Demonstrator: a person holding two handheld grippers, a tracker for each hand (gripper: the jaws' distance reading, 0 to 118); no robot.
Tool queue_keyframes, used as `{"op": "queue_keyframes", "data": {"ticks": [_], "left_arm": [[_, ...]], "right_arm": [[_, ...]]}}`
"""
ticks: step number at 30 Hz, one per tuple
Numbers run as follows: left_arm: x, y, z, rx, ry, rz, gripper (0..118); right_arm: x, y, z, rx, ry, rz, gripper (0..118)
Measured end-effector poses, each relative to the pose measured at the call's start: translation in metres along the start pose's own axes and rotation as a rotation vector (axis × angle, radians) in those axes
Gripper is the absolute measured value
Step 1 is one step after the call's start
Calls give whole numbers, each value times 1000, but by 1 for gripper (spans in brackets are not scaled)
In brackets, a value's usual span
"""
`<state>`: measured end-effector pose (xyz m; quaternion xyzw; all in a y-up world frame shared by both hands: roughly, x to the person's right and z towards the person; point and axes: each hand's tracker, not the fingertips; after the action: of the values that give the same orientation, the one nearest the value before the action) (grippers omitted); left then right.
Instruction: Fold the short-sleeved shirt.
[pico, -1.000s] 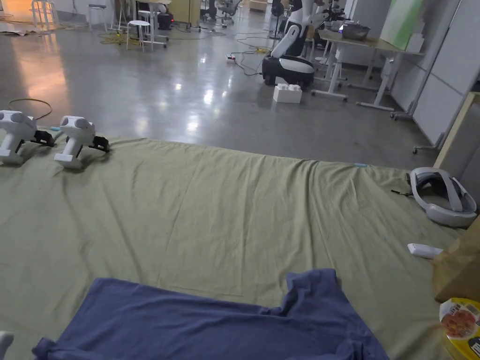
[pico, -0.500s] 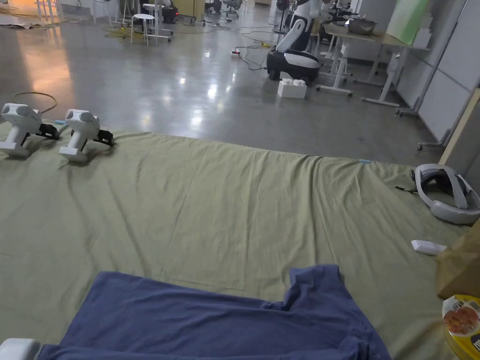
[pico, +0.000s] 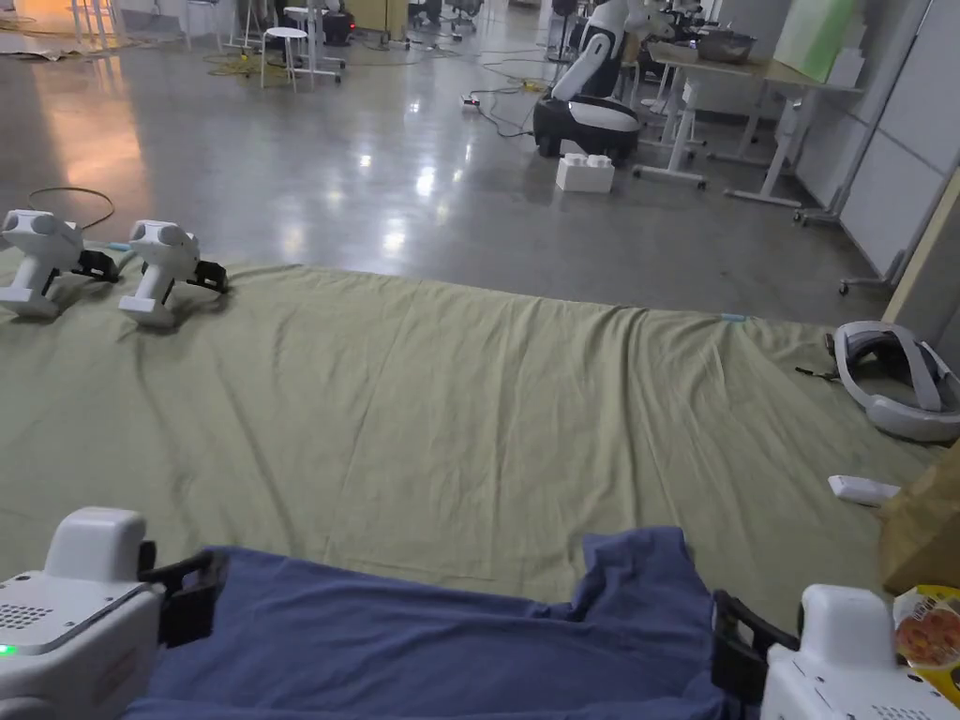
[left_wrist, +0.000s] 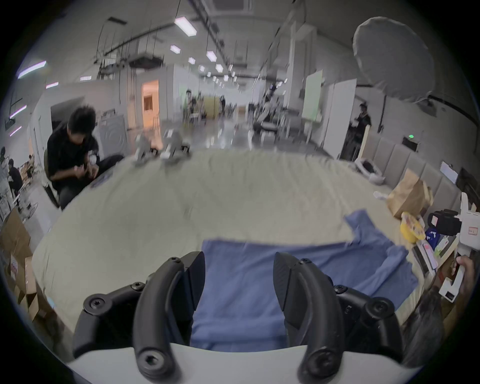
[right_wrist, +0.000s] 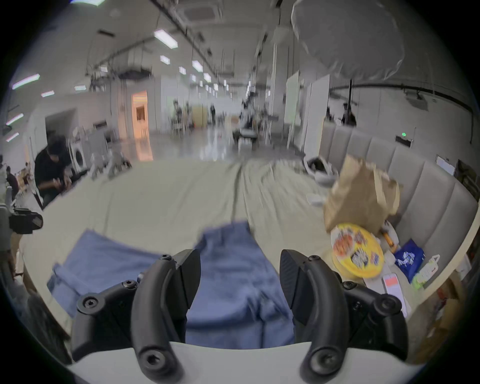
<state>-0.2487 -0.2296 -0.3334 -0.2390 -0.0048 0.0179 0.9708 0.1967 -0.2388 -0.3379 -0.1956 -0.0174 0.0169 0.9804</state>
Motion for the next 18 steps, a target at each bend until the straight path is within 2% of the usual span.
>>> {"op": "queue_keyframes", "data": {"ticks": [6,7,8,9,10,11,13,15,18], "left_arm": [[43,18,8,232,44,-83,63],[45,18,6,257,38,-86,62],[49,19,8,284,34,-87,57],[51,20,10,303,30,-87,33],[55,21,11,306,47,-89,14],[59,19,12,336,88,-87,11],[56,16,13,348,34,-67,5],[58,13,13,346,58,-55,2],[47,7,11,338,61,-37,2]], "right_arm": [[-44,22,10,233,8,-14,55],[-50,25,12,260,0,-13,44],[-55,26,13,283,-16,-9,34],[-58,27,13,289,-20,-7,19],[-61,28,14,304,-24,-9,14],[-61,27,16,326,4,-19,12],[-66,27,14,328,0,-10,7],[-70,26,14,333,-14,14,6],[-72,26,11,327,-16,9,6]]}}
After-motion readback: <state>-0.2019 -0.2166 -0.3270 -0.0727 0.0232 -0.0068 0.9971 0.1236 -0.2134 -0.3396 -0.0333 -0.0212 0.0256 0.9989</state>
